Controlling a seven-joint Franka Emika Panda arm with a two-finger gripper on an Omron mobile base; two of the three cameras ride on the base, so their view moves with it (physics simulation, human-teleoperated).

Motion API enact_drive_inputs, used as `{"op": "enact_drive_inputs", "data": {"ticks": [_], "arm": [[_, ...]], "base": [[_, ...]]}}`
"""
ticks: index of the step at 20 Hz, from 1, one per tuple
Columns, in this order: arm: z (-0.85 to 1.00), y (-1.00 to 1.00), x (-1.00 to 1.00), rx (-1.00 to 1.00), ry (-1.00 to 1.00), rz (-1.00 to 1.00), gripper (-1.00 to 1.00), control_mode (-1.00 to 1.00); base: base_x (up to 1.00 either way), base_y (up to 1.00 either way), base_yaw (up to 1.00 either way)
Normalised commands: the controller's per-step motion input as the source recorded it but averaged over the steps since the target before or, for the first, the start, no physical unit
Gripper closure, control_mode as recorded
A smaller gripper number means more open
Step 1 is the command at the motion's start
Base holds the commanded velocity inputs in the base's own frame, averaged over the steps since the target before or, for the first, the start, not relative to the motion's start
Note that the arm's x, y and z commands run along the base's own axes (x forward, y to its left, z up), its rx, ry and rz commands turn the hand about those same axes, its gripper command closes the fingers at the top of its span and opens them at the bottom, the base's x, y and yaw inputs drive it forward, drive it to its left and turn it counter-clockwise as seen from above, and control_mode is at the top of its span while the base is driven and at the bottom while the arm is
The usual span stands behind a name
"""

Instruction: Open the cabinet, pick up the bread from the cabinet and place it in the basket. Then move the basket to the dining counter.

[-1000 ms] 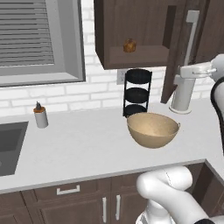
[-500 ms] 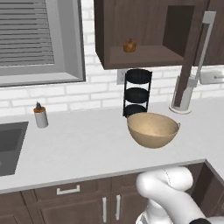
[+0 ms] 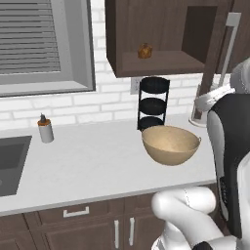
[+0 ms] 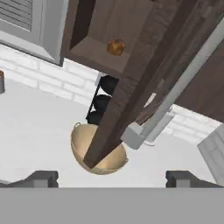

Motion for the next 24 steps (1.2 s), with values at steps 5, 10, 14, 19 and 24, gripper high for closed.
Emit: {"op": "enact_drive_inputs", "data": {"ticks": [5,10,14,19,24], "arm": [[0.02,0.95,0.07,-0.77,0.37,-0.11,-1.00,-1.00],[-0.22,0.60,0.80,-0.82,0.64,-0.08,-1.00,-1.00],[-0.19,-0.14,1.00,-0.59,0.43,-0.05,-1.00,-1.00],[-0.22,-0.92,0.87,-0.06,0.10,-0.16,-1.00,-1.00],[0.00,-0.98,0.07,-0.06,0.20,-0.34,-1.00,-1.00]], "base": [[0.00,0.00,0.00],[0.00,0.00,0.00],[0.00,0.00,0.00],[0.00,0.00,0.00],[0.00,0.00,0.00]]}}
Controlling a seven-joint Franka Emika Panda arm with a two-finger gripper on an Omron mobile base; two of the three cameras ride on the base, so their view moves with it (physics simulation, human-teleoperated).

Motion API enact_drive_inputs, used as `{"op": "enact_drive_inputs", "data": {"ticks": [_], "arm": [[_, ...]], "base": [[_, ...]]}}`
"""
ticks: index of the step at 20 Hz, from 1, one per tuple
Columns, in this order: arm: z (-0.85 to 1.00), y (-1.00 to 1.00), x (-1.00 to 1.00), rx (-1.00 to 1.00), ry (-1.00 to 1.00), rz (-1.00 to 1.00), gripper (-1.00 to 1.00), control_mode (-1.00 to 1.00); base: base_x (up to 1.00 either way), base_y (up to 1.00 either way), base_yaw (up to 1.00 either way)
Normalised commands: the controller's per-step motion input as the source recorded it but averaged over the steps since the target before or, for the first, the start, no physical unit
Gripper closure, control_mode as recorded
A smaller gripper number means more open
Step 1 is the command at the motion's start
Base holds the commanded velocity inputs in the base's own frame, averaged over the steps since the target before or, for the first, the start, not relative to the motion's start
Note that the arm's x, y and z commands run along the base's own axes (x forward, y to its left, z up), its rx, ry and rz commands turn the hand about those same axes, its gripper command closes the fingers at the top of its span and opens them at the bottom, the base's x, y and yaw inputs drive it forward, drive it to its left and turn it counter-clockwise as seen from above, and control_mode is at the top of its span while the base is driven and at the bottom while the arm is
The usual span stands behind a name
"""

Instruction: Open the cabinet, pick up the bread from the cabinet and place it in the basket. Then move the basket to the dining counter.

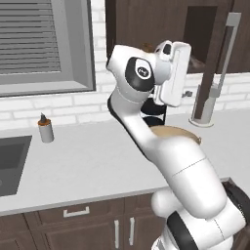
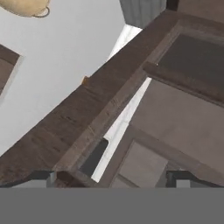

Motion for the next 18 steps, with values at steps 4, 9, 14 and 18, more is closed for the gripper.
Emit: {"op": "enact_drive_inputs", "data": {"ticks": [4,9,14,18], "arm": [[0.00,-1.00,-0.56,0.00,0.09,-0.29,-1.00,-1.00],[0.00,-1.00,-0.57,0.00,0.04,-0.17,-1.00,-1.00],[-0.15,-1.00,0.12,0.07,0.02,-0.01,-1.00,-1.00],[-0.10,-1.00,0.50,0.08,-0.01,0.21,-1.00,-1.00]], "base": [[0.00,0.00,0.00],[0.00,0.00,0.00],[0.00,0.00,0.00],[0.00,0.00,0.00]]}}
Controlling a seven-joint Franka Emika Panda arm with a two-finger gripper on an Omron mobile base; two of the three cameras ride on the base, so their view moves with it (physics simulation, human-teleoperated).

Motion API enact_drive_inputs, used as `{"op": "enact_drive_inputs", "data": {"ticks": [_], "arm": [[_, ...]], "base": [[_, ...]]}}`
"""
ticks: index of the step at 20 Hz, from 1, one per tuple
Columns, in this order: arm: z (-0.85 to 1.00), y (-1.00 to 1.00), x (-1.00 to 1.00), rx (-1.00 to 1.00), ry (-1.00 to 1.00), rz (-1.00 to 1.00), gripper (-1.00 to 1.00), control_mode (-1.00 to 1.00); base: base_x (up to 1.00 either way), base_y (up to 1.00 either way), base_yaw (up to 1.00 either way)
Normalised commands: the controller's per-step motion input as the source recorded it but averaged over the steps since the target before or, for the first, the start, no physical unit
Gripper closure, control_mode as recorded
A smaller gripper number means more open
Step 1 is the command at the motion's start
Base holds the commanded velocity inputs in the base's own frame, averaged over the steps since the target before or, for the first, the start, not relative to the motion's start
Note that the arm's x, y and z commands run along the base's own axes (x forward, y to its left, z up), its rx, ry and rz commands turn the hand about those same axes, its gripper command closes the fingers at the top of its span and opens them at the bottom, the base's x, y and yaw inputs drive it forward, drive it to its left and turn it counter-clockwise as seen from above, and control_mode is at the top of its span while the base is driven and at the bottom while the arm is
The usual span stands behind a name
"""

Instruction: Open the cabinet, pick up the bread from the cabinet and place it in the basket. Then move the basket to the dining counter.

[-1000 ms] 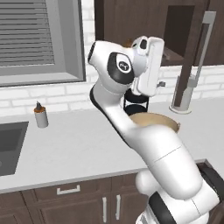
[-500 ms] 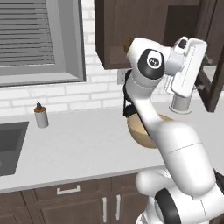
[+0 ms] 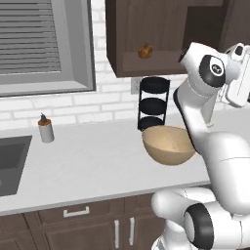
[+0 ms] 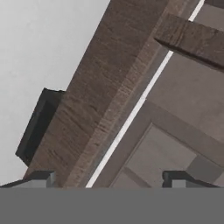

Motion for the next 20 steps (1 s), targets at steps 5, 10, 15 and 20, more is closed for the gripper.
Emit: {"op": "enact_drive_inputs", "data": {"ticks": [5,10,15,20], "arm": [[0.00,-0.67,0.29,0.03,0.00,0.15,-1.00,-1.00],[-0.01,0.71,0.00,0.00,0.00,0.01,-1.00,-1.00],[-0.37,1.00,0.15,0.01,-0.01,-0.05,-1.00,-1.00],[-0.85,0.79,0.14,0.34,0.14,-0.03,-1.00,-1.00]], "base": [[0.00,0.00,0.00],[0.00,0.00,0.00],[0.00,0.00,0.00],[0.00,0.00,0.00]]}}
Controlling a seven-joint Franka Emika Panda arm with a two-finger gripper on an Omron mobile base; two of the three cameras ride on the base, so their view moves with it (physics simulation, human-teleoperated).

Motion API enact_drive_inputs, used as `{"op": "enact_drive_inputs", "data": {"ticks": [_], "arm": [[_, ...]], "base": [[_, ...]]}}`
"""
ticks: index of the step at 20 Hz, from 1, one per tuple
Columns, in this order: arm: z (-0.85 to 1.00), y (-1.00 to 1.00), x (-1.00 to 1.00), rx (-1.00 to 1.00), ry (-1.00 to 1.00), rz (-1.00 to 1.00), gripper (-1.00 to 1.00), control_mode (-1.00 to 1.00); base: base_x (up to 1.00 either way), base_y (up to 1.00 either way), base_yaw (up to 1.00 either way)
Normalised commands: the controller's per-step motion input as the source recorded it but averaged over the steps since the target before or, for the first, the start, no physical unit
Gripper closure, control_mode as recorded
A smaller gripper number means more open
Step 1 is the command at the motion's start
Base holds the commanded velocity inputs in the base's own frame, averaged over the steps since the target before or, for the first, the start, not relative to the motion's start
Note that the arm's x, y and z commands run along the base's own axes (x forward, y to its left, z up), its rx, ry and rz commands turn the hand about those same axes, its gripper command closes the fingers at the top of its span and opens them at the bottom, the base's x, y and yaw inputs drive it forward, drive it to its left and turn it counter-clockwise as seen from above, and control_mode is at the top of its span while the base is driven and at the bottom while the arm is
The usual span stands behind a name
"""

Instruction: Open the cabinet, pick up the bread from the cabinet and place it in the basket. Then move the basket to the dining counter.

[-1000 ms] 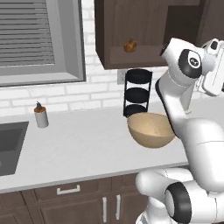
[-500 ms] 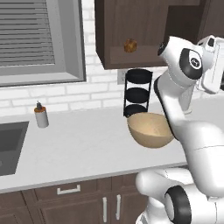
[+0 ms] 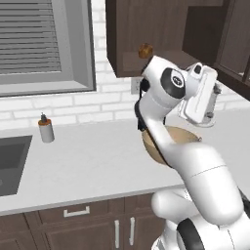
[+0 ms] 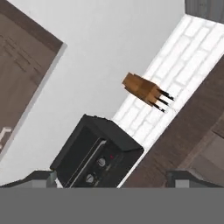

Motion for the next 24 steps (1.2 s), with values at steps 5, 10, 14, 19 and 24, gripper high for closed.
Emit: {"op": "enact_drive_inputs", "data": {"ticks": [5,10,14,19,24], "arm": [[-1.00,0.30,0.16,0.68,0.00,-0.28,-1.00,-1.00],[-0.85,0.37,0.47,0.63,-0.23,-0.34,-1.00,-1.00],[-0.30,0.44,0.42,0.40,-0.48,-0.25,-1.00,-1.00],[-0.03,0.04,0.14,0.20,-0.57,-0.04,-1.00,-1.00],[0.31,0.00,0.39,0.07,-0.65,-0.04,-1.00,-1.00]], "base": [[0.00,0.00,0.00],[0.00,0.00,0.00],[0.00,0.00,0.00],[0.00,0.00,0.00],[0.00,0.00,0.00]]}}
